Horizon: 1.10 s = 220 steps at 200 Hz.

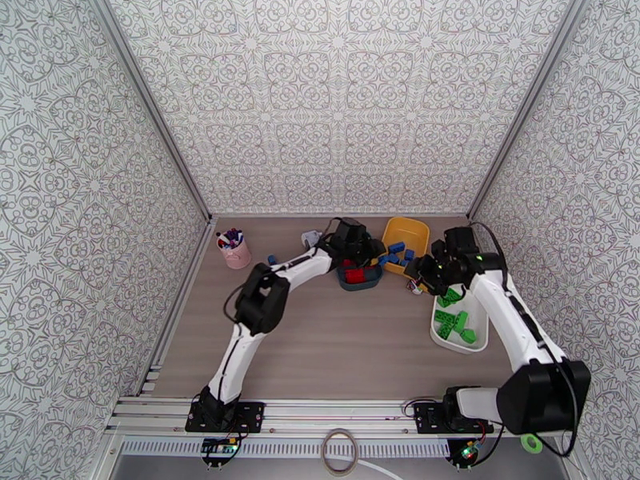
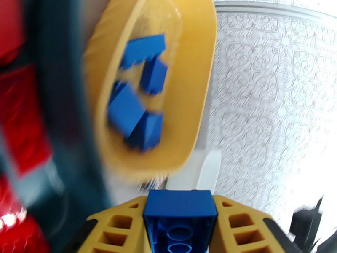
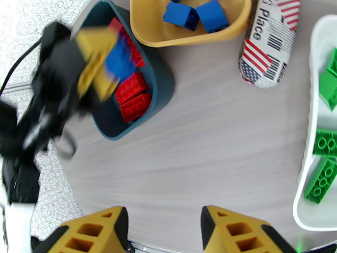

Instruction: Sort the legos into containers by color

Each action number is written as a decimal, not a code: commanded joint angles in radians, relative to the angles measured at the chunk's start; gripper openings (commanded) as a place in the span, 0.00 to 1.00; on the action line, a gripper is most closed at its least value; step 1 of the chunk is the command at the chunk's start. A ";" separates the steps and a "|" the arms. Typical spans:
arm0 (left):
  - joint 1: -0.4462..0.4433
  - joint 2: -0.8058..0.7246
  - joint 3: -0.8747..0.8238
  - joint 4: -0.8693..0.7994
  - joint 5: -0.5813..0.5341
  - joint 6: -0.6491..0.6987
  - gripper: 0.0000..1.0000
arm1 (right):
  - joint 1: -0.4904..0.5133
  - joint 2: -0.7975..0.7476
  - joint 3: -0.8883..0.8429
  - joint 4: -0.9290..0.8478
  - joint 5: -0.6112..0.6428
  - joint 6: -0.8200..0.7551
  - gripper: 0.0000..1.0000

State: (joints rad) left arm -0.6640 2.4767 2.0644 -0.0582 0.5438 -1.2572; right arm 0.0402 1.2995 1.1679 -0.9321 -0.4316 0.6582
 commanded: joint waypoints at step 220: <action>0.205 -0.600 -0.288 -0.937 -0.683 0.578 0.95 | 0.254 0.210 0.177 0.049 0.036 -0.005 0.58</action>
State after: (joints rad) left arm -0.5064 1.9129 1.8919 -0.8532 -0.0090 -0.7525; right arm 0.2325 1.4544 1.2587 -0.9115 -0.4271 0.6403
